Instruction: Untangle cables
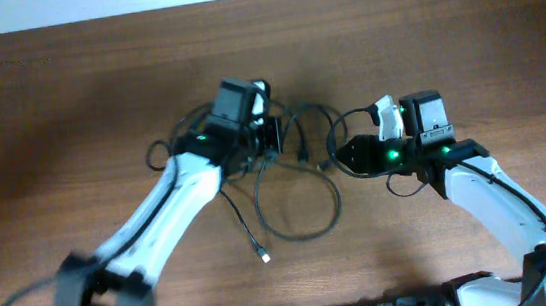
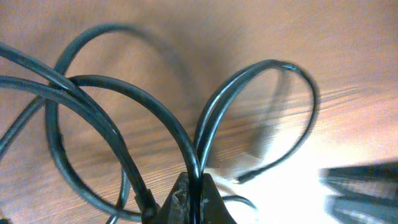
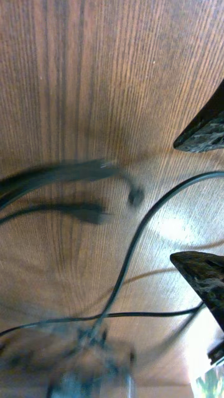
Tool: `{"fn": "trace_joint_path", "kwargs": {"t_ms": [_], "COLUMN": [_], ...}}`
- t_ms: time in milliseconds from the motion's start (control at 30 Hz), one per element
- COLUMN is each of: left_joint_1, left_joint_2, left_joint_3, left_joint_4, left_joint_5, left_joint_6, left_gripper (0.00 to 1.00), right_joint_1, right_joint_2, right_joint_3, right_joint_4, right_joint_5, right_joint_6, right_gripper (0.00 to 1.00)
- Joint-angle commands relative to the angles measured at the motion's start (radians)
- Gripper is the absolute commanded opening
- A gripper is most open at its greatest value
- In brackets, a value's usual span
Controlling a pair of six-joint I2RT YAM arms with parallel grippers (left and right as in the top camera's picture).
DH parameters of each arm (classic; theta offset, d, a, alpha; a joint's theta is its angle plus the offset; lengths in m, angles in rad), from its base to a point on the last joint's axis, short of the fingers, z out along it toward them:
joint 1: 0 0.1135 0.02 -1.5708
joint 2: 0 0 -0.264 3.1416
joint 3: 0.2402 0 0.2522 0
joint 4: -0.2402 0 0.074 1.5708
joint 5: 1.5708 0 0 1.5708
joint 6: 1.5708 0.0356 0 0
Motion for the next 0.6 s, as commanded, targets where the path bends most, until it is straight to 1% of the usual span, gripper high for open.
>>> {"fn": "trace_joint_path", "kwargs": {"t_ms": [0,33,67,100,167,200,233,300,367,433,467,567], "left_joint_1": [0.053,0.074,0.104,0.121,0.162,0.169,0.167,0.164,0.166,0.166,0.165,0.165], "left_joint_2": [-0.141,-0.172,-0.205,-0.216,-0.222,-0.222,-0.222,-0.222,-0.222,-0.222,-0.222,-0.222], "left_joint_3": [0.03,0.03,0.03,0.03,0.03,0.03,0.03,0.03,0.03,0.03,0.03,0.03], "left_joint_4": [0.013,0.032,0.071,0.09,0.126,0.125,0.127,0.136,0.206,0.32,0.385,0.422], "left_joint_5": [0.227,0.307,0.433,0.495,0.615,0.639,0.657,0.687,0.827,0.991,1.053,1.079], "left_joint_6": [0.024,0.024,0.023,0.023,0.022,0.021,0.018,0.011,0.011,0.002,-0.044,-0.068], "left_gripper": [0.0,0.0,0.0,0.0,0.0,0.0,0.0,0.0,0.0,0.0,0.0,0.0], "right_joint_1": [0.006,0.005,0.006,0.006,0.006,0.012,0.024,0.056,0.081,0.097,0.108,0.11], "right_joint_2": [-0.027,-0.047,-0.065,-0.078,-0.105,-0.115,-0.116,-0.116,-0.116,-0.114,-0.114,-0.114], "right_joint_3": [0.057,0.078,0.093,0.102,0.114,0.114,0.114,0.114,0.114,0.114,0.114,0.114], "right_joint_4": [-0.009,-0.008,-0.008,-0.008,0.007,0.045,0.071,0.112,0.119,0.12,0.121,0.118], "right_joint_5": [-0.027,-0.084,-0.126,-0.162,-0.252,-0.325,-0.356,-0.362,-0.32,-0.313,-0.311,-0.247], "right_joint_6": [-0.084,-0.115,-0.138,-0.153,-0.158,-0.158,-0.157,-0.156,-0.155,-0.154,-0.154,-0.153], "right_gripper": [0.5,0.5,0.51,0.51,0.55,0.56,0.57,0.58,0.58,0.59,0.6,0.6]}}
